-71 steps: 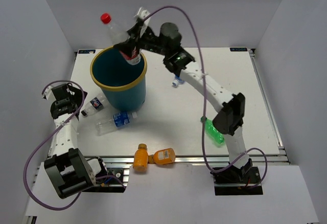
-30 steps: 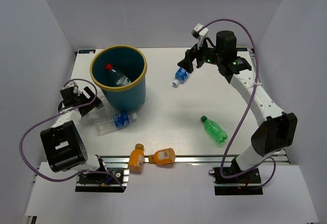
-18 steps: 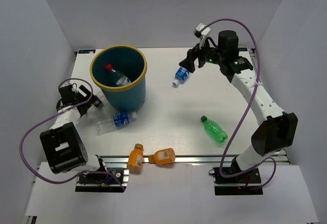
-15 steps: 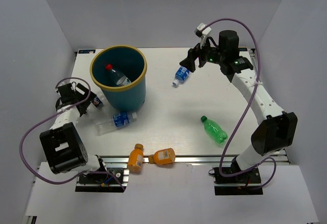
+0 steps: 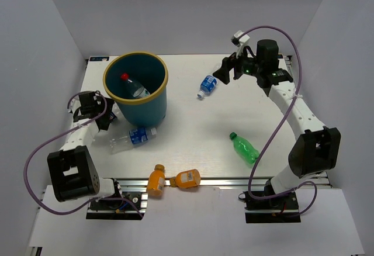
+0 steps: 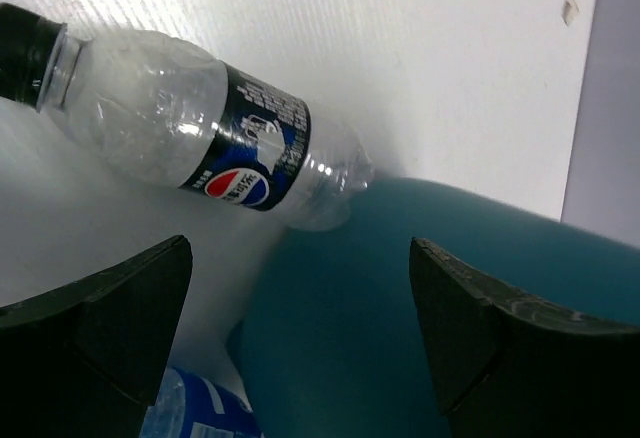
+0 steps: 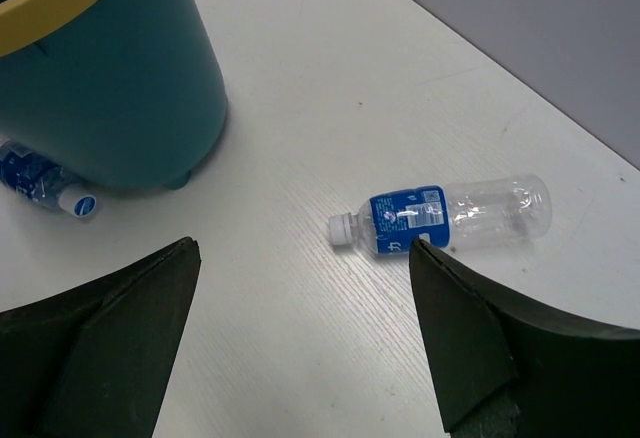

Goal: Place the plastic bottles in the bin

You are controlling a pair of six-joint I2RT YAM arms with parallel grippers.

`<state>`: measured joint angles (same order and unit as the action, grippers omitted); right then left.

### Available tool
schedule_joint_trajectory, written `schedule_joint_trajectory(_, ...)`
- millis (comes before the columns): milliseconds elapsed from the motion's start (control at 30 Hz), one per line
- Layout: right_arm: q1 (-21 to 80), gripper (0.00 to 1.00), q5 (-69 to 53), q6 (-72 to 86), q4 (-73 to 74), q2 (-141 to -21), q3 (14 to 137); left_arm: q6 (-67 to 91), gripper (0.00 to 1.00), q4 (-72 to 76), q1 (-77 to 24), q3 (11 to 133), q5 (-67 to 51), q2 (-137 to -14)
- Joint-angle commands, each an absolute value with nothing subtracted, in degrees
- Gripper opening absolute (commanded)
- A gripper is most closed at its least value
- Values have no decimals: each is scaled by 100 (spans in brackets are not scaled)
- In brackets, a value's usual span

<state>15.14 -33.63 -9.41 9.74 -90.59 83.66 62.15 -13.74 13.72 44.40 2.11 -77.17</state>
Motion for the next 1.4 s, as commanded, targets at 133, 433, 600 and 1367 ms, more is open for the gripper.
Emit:
schedule_joint_trajectory(133,1169,89,-3375,-879,642,-8561,8112,7303,98,-1916,1275,4957,1115,-8410)
schedule_joint_trajectory(433,818,89,-3147,-896,686,-8359,8007,7664,98,-2083,1266,5730,1327,-9614)
schedule_joint_trajectory(600,730,89,-3111,-905,694,-8227,7963,7708,79,-2372,1266,6090,1739,-9879)
schedule_joint_trajectory(1367,642,89,-3586,-889,686,-7874,7769,3572,26,-1326,576,8963,-559,-7505)
